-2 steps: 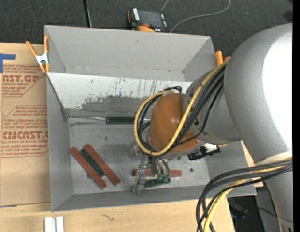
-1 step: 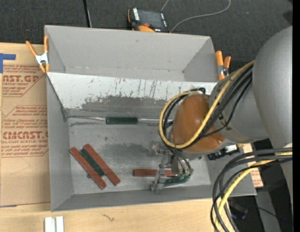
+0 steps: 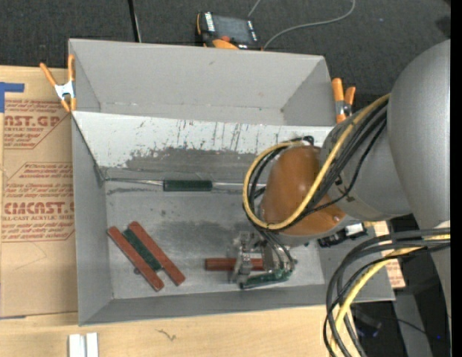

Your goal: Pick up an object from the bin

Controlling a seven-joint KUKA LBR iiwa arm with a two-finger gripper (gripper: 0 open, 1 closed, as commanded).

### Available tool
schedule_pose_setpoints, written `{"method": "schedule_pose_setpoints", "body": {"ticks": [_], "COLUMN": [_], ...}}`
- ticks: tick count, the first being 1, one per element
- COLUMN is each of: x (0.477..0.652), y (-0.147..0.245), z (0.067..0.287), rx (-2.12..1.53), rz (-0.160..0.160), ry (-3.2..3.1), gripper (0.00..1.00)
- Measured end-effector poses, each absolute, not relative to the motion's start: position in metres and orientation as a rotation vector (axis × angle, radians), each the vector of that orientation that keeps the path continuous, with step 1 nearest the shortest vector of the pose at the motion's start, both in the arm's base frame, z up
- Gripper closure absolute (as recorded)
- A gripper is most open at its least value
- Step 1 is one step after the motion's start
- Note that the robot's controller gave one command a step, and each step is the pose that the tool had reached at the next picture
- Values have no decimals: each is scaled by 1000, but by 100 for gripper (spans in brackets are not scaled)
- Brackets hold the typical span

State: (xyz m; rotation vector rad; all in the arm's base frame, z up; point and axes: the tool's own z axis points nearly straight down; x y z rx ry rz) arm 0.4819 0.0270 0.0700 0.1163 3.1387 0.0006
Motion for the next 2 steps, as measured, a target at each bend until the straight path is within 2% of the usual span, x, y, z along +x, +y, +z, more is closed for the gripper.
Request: {"method": "schedule_pose_setpoints", "body": {"ticks": [1, 2], "x": [489, 525], "y": [15, -53], "z": [199, 311], "rx": [66, -266], "rz": [1, -5], "ry": [3133, 3120], "gripper": [100, 100]}}
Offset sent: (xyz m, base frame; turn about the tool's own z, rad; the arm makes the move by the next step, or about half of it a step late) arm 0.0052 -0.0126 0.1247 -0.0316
